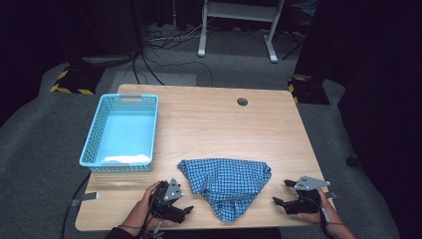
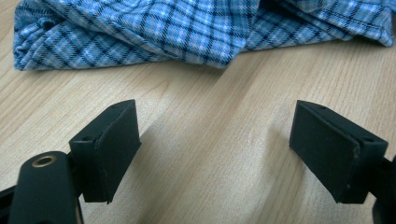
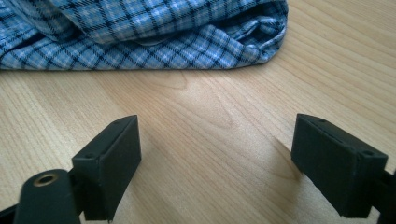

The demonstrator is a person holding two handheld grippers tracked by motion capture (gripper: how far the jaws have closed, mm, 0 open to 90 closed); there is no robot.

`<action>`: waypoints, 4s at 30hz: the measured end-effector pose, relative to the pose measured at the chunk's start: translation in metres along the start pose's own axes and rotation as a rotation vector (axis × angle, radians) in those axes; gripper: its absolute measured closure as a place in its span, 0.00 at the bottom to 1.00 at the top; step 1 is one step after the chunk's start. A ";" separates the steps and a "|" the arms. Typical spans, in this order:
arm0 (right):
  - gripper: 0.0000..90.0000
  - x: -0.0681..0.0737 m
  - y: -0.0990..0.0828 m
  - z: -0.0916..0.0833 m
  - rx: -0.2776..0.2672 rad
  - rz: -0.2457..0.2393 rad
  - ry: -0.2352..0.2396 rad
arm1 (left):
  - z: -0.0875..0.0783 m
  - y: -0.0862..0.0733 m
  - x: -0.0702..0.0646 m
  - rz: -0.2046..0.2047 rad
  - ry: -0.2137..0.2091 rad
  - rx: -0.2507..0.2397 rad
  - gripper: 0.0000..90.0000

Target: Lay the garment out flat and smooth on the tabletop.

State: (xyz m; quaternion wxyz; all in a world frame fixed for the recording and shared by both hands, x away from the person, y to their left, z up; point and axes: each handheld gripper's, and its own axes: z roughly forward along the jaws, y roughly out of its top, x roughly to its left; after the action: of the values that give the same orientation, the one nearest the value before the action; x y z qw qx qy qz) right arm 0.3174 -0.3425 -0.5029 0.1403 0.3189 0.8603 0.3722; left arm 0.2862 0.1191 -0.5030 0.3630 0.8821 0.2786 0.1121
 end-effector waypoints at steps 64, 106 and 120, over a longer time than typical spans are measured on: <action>0.24 0.093 0.092 0.043 0.027 -0.371 0.107 | 0.000 0.000 0.000 -0.001 0.000 -0.005 0.18; 0.92 0.068 0.144 0.035 -0.053 -0.287 0.042 | -0.007 0.010 -0.011 0.022 0.023 0.001 0.27; 0.93 0.061 0.156 0.042 -0.058 -0.261 0.047 | 0.008 0.051 -0.045 0.147 -0.060 -0.063 0.39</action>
State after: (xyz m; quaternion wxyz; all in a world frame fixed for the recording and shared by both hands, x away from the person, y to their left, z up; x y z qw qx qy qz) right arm 0.3605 -0.1989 -0.4183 0.1766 0.1911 0.8865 0.3828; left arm 0.2728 0.0592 -0.4728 0.3895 0.8913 0.1983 0.1208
